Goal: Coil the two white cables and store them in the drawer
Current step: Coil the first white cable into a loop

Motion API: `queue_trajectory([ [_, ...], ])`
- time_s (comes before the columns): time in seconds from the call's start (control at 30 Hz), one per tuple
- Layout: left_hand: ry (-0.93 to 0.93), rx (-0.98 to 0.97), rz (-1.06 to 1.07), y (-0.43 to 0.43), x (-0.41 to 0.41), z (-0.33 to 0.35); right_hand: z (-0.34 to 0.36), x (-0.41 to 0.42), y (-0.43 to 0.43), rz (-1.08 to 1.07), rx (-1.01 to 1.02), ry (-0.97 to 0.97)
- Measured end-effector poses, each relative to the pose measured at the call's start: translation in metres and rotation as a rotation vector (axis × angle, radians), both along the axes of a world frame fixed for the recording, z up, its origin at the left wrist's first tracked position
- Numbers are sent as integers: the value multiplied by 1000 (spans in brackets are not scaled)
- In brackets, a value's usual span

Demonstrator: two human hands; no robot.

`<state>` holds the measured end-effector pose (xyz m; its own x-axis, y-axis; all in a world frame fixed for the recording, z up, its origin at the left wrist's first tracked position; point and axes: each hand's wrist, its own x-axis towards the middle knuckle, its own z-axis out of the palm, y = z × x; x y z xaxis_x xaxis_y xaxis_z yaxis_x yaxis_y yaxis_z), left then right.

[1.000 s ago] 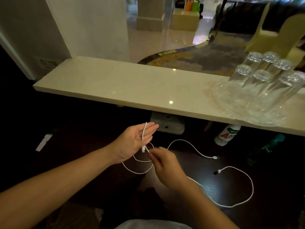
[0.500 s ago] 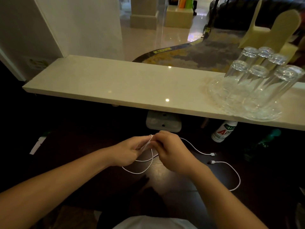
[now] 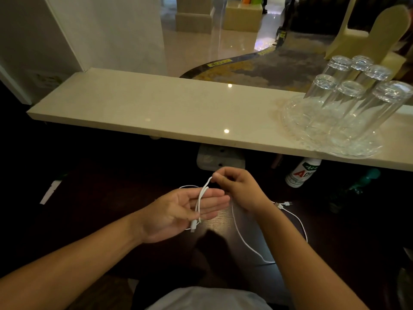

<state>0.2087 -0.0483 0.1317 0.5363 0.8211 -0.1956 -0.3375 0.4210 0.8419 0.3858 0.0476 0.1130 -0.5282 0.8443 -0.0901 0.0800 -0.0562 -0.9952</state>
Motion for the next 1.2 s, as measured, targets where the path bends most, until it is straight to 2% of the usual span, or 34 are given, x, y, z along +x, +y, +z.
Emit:
queue_trajectory([
  [0.13, -150, -10, 75, 3, -1, 8, -24, -13, -25, -7, -274, 217],
  [0.3, -289, -138, 229, 10, -7, 14, -33, -23, -56, 13, -352, 221],
  [0.43, -210, -123, 339, 13, -14, 15, -23, -21, -71, 32, -268, 106],
  [0.6, -94, -121, 312, 14, -20, 9, -10, -15, -79, 70, 66, -264],
  [0.73, 49, -95, 291, 15, -27, -1, 2, -11, -84, 168, 310, -417],
  [0.83, 224, -27, 222, 8, -26, -10, 19, -11, -80, 240, 423, -438],
  [1.0, 250, 12, 101, -2, -13, -12, 44, -12, -55, 225, 509, -431],
  [1.1, 226, 8, 74, -6, -6, -10, 49, -7, -37, 167, 487, -429],
  [1.2, 263, 38, 60, -9, -2, -7, 43, -4, -24, 144, 385, -347],
])
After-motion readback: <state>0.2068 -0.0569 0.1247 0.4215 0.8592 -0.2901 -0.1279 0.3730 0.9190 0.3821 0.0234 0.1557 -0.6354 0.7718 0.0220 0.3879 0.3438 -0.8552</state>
